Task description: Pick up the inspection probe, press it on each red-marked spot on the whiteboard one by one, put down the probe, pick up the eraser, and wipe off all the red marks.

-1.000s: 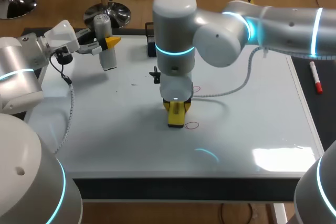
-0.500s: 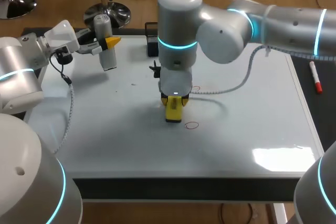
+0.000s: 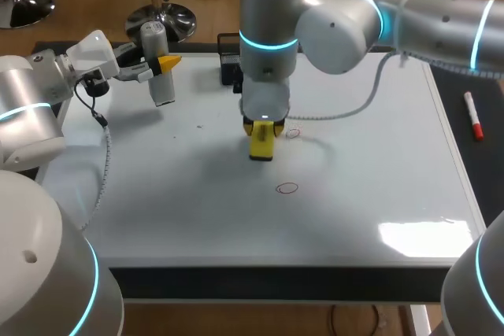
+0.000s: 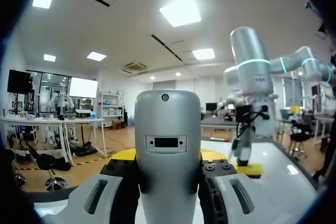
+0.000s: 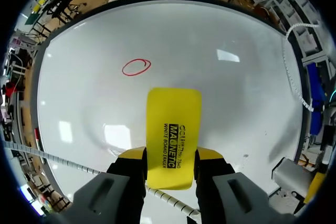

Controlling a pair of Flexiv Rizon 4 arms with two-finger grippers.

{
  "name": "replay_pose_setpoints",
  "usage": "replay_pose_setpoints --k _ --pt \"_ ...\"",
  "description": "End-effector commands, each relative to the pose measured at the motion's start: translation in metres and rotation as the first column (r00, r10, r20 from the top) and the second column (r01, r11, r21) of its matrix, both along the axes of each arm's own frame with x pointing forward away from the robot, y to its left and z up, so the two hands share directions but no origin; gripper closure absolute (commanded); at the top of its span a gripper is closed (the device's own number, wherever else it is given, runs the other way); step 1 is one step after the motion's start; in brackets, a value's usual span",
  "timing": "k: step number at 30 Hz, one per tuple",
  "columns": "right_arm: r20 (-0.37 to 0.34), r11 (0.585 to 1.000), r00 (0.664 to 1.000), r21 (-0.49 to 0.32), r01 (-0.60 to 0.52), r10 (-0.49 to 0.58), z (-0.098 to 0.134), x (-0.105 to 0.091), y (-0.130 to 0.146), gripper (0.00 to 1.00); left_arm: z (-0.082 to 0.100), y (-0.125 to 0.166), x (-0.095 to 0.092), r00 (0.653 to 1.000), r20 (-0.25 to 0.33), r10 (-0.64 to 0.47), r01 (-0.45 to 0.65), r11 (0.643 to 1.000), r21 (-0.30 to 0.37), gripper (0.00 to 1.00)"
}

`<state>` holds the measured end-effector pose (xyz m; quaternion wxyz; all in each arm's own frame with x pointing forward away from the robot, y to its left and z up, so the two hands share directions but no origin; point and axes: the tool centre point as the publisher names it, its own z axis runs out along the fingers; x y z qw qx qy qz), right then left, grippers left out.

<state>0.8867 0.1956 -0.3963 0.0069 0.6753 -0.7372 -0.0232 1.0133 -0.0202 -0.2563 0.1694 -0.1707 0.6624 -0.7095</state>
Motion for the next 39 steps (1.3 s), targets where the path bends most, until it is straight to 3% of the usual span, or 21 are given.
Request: replay_pose_setpoints --k 1,7,9,12,20,22,39 --pt "0.003 1.000 1.000 -0.003 0.017 -0.017 0.008 0.016 -0.017 1.00 0.001 0.000 0.001 1.000 0.000 0.000 0.000 1.000 0.000 1.00" --pt "0.016 0.995 0.995 -0.007 0.099 -0.099 0.015 0.046 -0.052 1.00 0.001 0.000 0.001 1.000 0.000 0.000 0.000 1.000 0.000 1.00" --pt "-0.017 0.986 0.988 0.063 0.156 -0.155 0.019 0.057 -0.066 1.00 0.001 0.000 0.001 1.000 0.000 0.000 0.000 1.000 0.000 1.00" --pt "-0.018 0.974 0.977 0.083 0.211 -0.210 0.022 0.075 -0.089 1.00 0.001 0.000 0.001 1.000 0.000 0.000 0.000 1.000 0.000 1.00" --pt "0.010 0.948 0.949 0.035 0.316 -0.316 0.029 0.113 -0.147 1.00 0.001 0.000 0.001 1.000 0.000 0.000 0.000 1.000 0.000 1.00" --pt "-0.010 0.934 0.935 0.044 0.355 -0.355 0.029 0.120 -0.163 1.00 0.001 0.000 0.001 1.000 0.000 0.000 0.000 1.000 0.000 1.00" --pt "-0.011 0.843 0.843 -0.018 0.537 -0.537 0.023 0.153 -0.267 1.00 0.001 0.000 0.001 1.000 0.000 0.000 0.000 1.000 0.000 1.00"
